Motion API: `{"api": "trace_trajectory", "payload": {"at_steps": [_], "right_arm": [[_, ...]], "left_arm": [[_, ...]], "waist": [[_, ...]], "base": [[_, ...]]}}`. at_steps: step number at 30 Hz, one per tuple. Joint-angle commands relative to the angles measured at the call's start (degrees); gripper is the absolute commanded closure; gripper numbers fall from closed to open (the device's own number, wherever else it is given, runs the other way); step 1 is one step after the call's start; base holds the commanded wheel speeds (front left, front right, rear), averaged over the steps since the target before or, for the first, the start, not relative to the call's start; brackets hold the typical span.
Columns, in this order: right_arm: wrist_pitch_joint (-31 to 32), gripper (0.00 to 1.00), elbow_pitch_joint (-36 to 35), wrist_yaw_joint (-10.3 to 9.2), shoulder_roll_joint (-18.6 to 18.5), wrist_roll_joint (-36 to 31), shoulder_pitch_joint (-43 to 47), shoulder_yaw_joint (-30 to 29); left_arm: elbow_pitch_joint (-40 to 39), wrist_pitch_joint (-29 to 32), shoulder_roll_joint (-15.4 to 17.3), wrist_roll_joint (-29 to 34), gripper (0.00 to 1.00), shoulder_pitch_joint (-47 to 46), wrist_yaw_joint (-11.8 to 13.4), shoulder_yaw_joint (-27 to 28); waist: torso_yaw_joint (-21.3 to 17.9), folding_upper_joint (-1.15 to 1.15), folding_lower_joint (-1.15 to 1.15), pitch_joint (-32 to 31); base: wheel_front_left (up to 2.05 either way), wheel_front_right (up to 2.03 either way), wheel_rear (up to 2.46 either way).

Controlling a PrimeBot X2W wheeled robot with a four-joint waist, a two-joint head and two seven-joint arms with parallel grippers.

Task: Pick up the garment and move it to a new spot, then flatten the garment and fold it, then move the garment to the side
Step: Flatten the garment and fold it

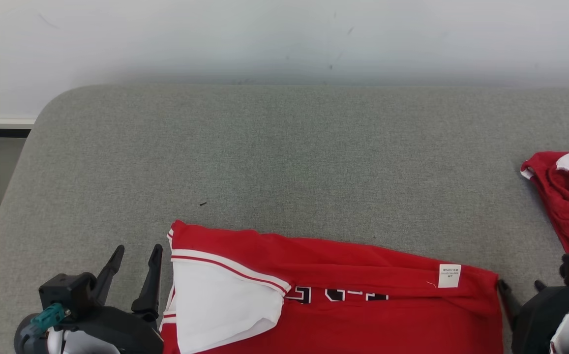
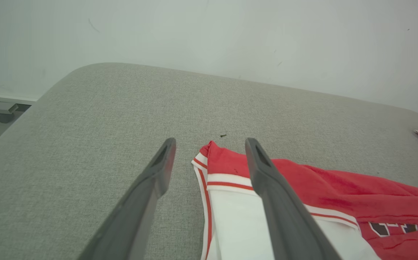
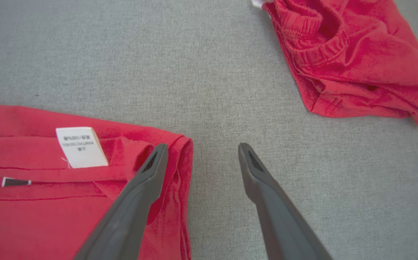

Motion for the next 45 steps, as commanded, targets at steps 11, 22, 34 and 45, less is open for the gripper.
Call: {"api": "trace_trajectory", "payload": {"at_steps": [11,22,34,45], "right_arm": [[4.4,0.0,-0.1,-0.03,-0.1,3.7,2.8,3.4],[6.2,0.0,3.2,-0.04,-0.1,3.2,1.3,2.9],[8.1,1.0,4.4,-0.04,-0.2,3.1,-0.5,3.1],[12.9,1.0,0.4,-0.06,-0.1,-4.7,-6.9,-7.3]], "left_arm": [[0.1,-0.2,0.0,-0.6,0.0,-1.0,-0.1,-0.2],[0.6,-0.3,-0.5,-1.0,0.0,-1.7,-0.3,-0.7],[0.9,-0.4,-0.6,-1.1,0.0,-1.7,-0.2,-1.2],[0.3,0.0,-0.2,-1.2,0.0,-1.4,-0.2,-1.7]], "waist": [[-0.1,0.0,0.0,0.5],[0.9,0.0,0.0,1.5],[1.5,0.0,0.0,1.4],[0.8,0.0,0.0,1.2]], "base": [[0.0,0.0,0.0],[0.0,0.0,0.0],[0.0,0.0,0.0],[0.0,0.0,0.0]]}}
